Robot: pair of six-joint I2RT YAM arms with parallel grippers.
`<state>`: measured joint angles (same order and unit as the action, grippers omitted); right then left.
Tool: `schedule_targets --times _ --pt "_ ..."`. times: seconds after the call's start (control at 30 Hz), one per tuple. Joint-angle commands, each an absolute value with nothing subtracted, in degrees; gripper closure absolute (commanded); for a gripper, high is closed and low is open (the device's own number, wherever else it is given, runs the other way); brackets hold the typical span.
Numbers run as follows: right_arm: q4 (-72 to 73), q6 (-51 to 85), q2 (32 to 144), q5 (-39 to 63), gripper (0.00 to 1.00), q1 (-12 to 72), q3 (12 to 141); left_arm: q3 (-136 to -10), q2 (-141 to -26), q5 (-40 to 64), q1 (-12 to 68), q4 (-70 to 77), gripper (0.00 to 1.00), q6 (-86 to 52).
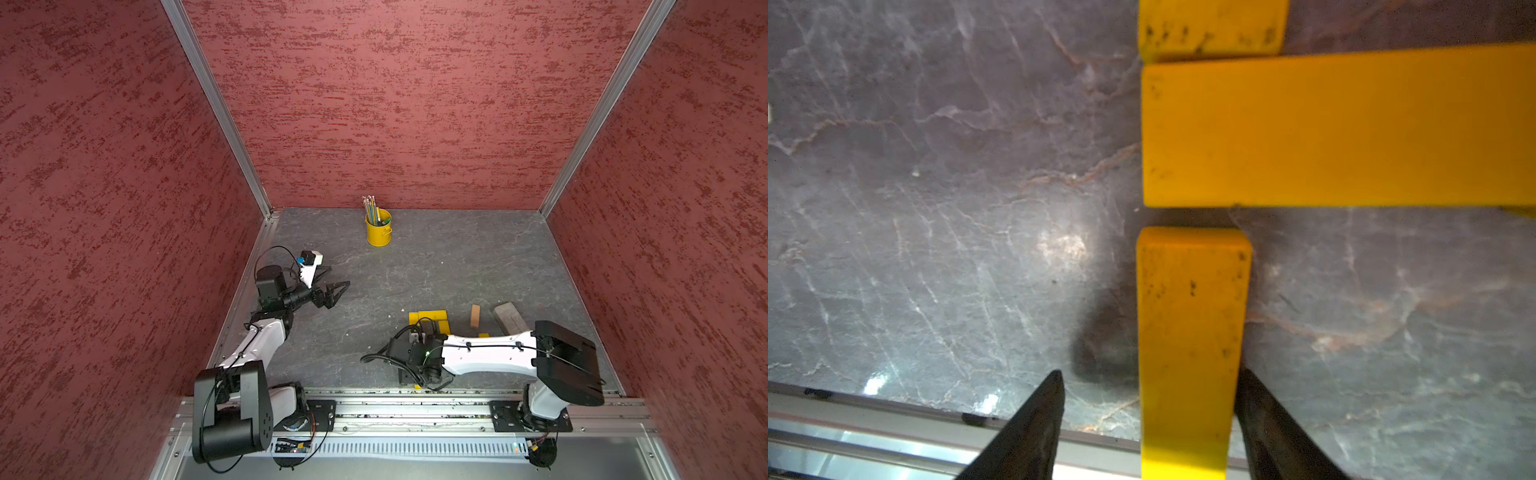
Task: Assemble the number 8 with building blocks
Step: Assemble the building block at the center of the board, then pick up the building block from the center of the board.
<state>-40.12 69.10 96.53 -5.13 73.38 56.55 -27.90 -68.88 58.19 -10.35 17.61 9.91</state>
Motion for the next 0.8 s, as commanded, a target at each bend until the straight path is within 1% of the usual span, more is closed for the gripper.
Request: schedule_targets --times 0.0,0.17,0.3,0.37,0.4,0.47,0.53,0.6,0.63,0.7,0.77 --pt "-42.0 71.2 92.6 -9.5 0.31 73.3 56.1 -27.4 -68.1 58.4 -11.0 17.9 0.0 10.4" --pt "-45.7 69.5 87.1 -12.4 0.3 73.1 59.7 -28.0 -68.0 58.6 -10.9 17.8 0.0 10.2" --pt "-54.9 66.2 86.1 -14.2 0.3 72.4 68.0 -28.3 -67.4 59.1 -11.0 17.7 0.0 9.5" --pt "-60.0 67.5 84.7 -14.1 0.3 71.5 68.2 -28.2 -66.9 59.0 -11.0 17.5 0.0 9.6" --pt "-62.0 69.1 83.6 -13.6 0.3 70.5 66.1 -28.1 -66.8 58.9 -11.0 17.3 0.0 9.6" --pt "-62.1 72.8 77.0 -11.5 0.31 68.0 58.2 -27.9 -66.6 58.8 -11.1 17.3 0.0 9.6" --pt "-59.1 78.2 67.6 -8.7 0.33 64.9 48.4 -27.7 -66.9 58.8 -11.1 17.7 0.0 9.5" --pt "-57.3 83.1 58.8 -6.5 0.36 62.6 41.7 -27.7 -67.2 59.1 -11.1 18.1 0.0 9.2" --pt "-57.9 85.4 55.1 -6.5 0.37 62.0 39.2 -27.8 -67.3 59.3 -11.1 18.2 0.0 9.1" --pt "-61.0 87.7 51.1 -7.1 0.38 61.6 37.2 -28.0 -67.7 59.3 -11.2 18.5 0.0 8.9" --pt "-64.0 87.0 50.9 -7.8 0.38 61.0 37.2 -28.1 -67.9 59.4 -11.2 18.9 0.0 8.7"
